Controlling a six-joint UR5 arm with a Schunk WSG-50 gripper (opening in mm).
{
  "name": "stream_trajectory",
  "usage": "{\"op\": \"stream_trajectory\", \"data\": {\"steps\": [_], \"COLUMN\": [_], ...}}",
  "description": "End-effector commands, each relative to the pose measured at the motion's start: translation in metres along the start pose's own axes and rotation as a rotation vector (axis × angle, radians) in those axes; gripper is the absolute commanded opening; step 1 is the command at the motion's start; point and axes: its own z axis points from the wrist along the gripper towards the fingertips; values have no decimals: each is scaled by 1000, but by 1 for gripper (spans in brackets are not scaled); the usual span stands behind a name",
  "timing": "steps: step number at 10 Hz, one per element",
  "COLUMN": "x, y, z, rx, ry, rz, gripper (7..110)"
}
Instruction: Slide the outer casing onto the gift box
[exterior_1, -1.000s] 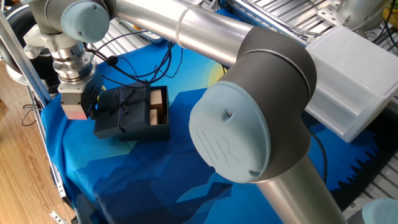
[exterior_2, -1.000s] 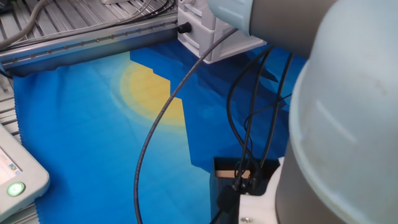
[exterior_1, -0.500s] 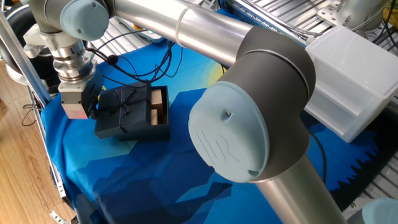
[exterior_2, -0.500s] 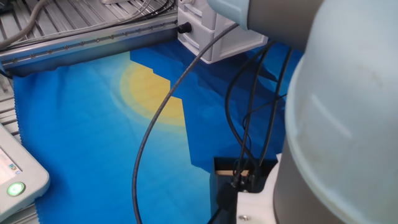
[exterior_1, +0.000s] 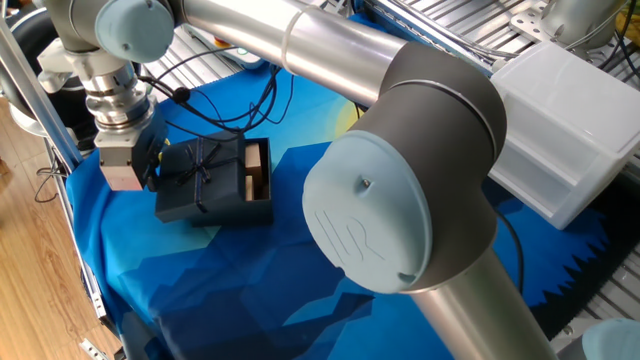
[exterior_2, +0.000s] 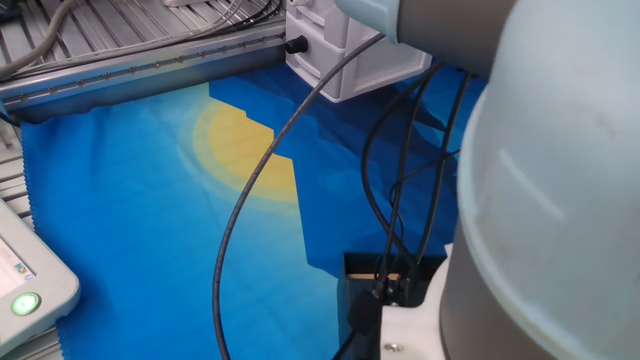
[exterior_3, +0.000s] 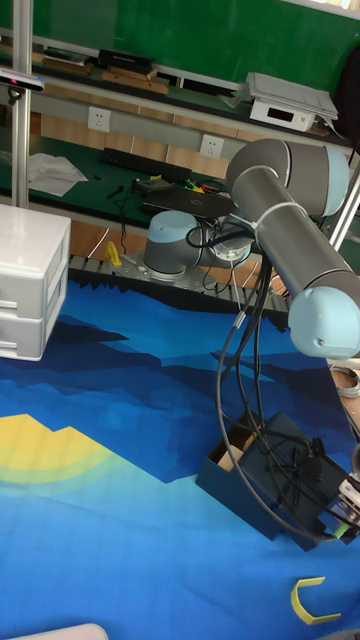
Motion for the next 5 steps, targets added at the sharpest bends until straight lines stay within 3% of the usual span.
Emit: {"op": "stream_trajectory", "data": {"steps": [1, 5], "x": [1, 5], "y": [4, 5], "z": [-4, -7], "rx": [-16, -16], "ry": [-2, 7], "rz": [2, 0], "gripper": [7, 7]}}
